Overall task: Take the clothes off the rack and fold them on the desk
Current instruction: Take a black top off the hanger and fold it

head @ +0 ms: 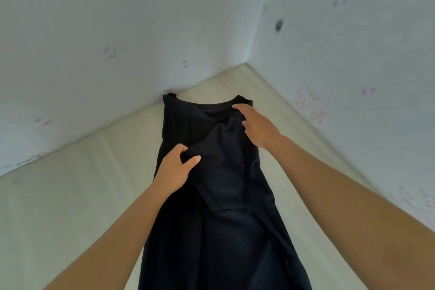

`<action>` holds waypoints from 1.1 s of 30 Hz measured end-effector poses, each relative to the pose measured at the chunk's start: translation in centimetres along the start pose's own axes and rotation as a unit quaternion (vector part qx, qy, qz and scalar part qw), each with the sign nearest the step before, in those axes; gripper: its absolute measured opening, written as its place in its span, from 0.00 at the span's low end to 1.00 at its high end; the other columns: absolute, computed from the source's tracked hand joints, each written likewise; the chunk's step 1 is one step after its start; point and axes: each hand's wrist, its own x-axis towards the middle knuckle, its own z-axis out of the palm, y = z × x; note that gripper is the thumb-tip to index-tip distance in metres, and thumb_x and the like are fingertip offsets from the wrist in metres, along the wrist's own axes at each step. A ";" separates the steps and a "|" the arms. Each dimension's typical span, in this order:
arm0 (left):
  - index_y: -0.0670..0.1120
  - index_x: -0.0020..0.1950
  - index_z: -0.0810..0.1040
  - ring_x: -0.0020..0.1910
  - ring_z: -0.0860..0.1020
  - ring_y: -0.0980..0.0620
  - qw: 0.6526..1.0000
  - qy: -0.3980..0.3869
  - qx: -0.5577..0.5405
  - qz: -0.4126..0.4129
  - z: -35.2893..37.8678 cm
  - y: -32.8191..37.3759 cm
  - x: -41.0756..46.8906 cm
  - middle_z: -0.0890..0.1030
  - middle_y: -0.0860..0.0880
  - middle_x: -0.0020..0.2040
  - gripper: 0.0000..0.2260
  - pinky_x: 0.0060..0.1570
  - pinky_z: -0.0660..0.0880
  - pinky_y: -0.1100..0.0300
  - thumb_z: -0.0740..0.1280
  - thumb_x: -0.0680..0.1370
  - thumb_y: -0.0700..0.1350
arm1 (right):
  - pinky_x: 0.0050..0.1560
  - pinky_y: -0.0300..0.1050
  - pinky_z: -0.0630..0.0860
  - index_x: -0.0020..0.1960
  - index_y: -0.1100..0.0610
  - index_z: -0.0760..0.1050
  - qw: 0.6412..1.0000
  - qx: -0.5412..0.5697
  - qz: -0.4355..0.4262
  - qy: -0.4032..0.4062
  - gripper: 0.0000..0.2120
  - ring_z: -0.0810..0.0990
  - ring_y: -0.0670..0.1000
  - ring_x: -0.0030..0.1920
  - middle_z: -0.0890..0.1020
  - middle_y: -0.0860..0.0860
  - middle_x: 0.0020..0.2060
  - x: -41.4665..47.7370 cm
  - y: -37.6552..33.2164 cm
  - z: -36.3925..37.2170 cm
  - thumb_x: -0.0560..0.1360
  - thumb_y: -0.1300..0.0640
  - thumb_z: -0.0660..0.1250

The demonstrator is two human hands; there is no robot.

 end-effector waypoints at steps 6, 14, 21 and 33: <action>0.51 0.53 0.71 0.49 0.77 0.55 0.989 0.033 -0.144 -0.001 -1.0 0.7 -1.0 0.76 0.54 0.51 0.03 0.44 0.75 0.62 0.62 0.81 0.50 | 0.45 0.50 0.75 0.58 0.51 0.71 0.995 -0.097 0.023 -0.013 0.07 0.76 0.55 0.44 0.68 0.51 0.59 2.6 1.1 -0.3 0.81 0.52 0.59; 0.48 0.68 0.65 0.56 0.76 0.47 0.972 0.190 -0.128 -0.055 -1.4 -0.3 0.5 0.75 0.48 0.58 0.17 0.55 0.73 0.57 0.63 0.81 0.46 | 0.54 0.52 0.77 0.69 0.53 0.65 0.996 -0.040 0.034 0.076 0.19 0.78 0.55 0.54 0.64 0.49 0.70 2.0 -0.3 1.0 0.79 0.60 0.61; 0.55 0.74 0.66 0.76 0.56 0.51 0.915 0.057 0.306 0.255 1.5 -3.3 -4.5 0.62 0.51 0.76 0.21 0.74 0.50 0.54 0.51 0.81 0.56 | 0.73 0.50 0.62 0.76 0.52 0.58 0.998 0.046 0.022 0.046 0.26 0.59 0.52 0.75 0.54 0.49 0.77 -6.5 -2.3 4.1 0.81 0.52 0.60; 0.53 0.77 0.59 0.78 0.49 0.50 0.914 -0.023 0.355 0.198 5.7 -7.4 -17.7 0.52 0.49 0.79 0.24 0.75 0.48 0.53 0.58 0.82 0.51 | 0.70 0.43 0.64 0.73 0.49 0.64 0.994 0.067 0.078 0.028 0.20 0.65 0.49 0.70 0.65 0.47 0.72 -26.3 -1.1 9.5 0.82 0.54 0.59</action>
